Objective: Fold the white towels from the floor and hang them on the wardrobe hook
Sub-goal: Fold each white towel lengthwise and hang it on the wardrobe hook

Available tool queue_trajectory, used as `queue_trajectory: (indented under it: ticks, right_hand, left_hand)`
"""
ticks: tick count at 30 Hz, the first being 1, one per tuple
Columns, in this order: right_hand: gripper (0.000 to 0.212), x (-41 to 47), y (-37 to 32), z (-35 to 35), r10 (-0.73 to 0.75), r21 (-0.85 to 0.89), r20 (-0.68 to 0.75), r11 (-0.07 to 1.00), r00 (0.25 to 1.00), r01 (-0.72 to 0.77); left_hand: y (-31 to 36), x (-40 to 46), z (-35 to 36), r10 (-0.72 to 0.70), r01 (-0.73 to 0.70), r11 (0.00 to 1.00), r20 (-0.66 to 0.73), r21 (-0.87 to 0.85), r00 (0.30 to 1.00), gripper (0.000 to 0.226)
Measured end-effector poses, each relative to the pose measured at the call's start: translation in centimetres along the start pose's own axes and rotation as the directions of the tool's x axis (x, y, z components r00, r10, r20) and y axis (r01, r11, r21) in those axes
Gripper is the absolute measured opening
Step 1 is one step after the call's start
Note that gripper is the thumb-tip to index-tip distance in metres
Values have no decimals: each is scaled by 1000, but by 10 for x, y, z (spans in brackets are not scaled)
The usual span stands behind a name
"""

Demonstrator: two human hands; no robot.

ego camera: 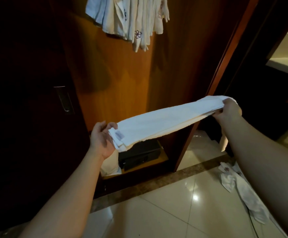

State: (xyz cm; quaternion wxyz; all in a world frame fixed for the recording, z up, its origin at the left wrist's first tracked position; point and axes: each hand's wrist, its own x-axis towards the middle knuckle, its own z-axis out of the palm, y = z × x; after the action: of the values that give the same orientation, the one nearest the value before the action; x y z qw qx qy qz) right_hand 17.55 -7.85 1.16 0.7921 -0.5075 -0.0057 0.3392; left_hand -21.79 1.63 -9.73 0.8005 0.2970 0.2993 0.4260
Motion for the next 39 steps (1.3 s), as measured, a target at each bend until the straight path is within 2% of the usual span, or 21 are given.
queue_trajectory:
  ticks: [1,3,5,8,10,11,14,17,18,20,23,24,25,26,27,29,31,35,37,39]
  right_hand:
    - [18,0,3,2,-42,-45,-7,998,999,42]
    - [35,-7,4,8,-13,51,-86,999,996,18]
    - [43,-14,4,19,-14,115,-100,993,995,26]
    - [40,-28,-1,33,-9,106,-59,994,998,15]
    - [47,-34,1,38,70,244,-111,969,991,-41]
    - [51,-35,4,36,124,296,-113,951,986,-86]
    - [44,-45,23,26,98,237,-123,969,988,-66]
    - [47,-44,39,16,197,359,-184,926,963,-121]
    - [50,-39,38,16,219,417,-165,899,962,-133]
    - [52,-35,33,22,228,420,-125,894,966,-157]
    - [55,-22,35,11,183,559,85,805,979,-199]
    - [63,-22,41,6,164,530,187,813,969,-240]
    - [77,-25,48,0,177,423,251,864,952,-272]
    - [89,-27,56,-7,217,295,295,906,931,-304]
    - [90,-30,62,-11,252,185,308,930,917,-317]
    - [68,-29,68,-19,292,85,271,942,917,-324]
    - [52,-24,68,-25,279,118,218,944,935,-309]
    - [50,-24,64,-30,199,237,285,933,938,-270]
    - [51,-29,65,-27,188,301,346,906,919,-299]
    - [54,-34,64,-22,193,292,388,902,901,-319]
  left_hand:
    - [-1,1,-3,-27,31,997,-56,68,998,35]
    - [-5,3,-5,-43,69,976,-130,207,991,23]
    - [-13,6,-13,-31,73,956,-148,286,988,20]
    - [-22,7,-20,-19,69,974,-227,214,974,42]
    - [-25,9,-20,-7,39,992,-246,121,969,54]
    - [-27,11,-20,-8,27,997,-247,71,969,55]
    - [-29,13,-16,-3,-12,998,-261,-57,965,46]
    - [-27,13,-20,1,-28,996,-291,-88,957,41]
    - [-26,13,-21,-3,-26,995,-299,-96,954,38]
    - [-24,10,-23,-11,-28,992,-300,-123,954,37]
    - [-24,7,-21,10,-51,984,-238,-168,971,38]
    - [-24,6,-19,17,-56,983,-216,-177,976,39]
    - [-23,6,-18,20,-56,982,-198,-178,980,42]
    - [-22,5,-17,20,-53,984,-188,-172,982,44]
    - [-22,4,-17,18,-49,986,-188,-158,982,45]
    - [-22,3,-22,21,-47,992,-212,-116,977,46]
    - [-25,0,-30,37,-54,996,-224,-70,974,50]
    - [-44,-7,-32,28,-36,999,-233,-33,972,43]
    - [-57,-7,-32,-32,7,997,-312,-82,950,39]
    - [-69,-6,-34,-92,46,989,-356,-137,930,37]
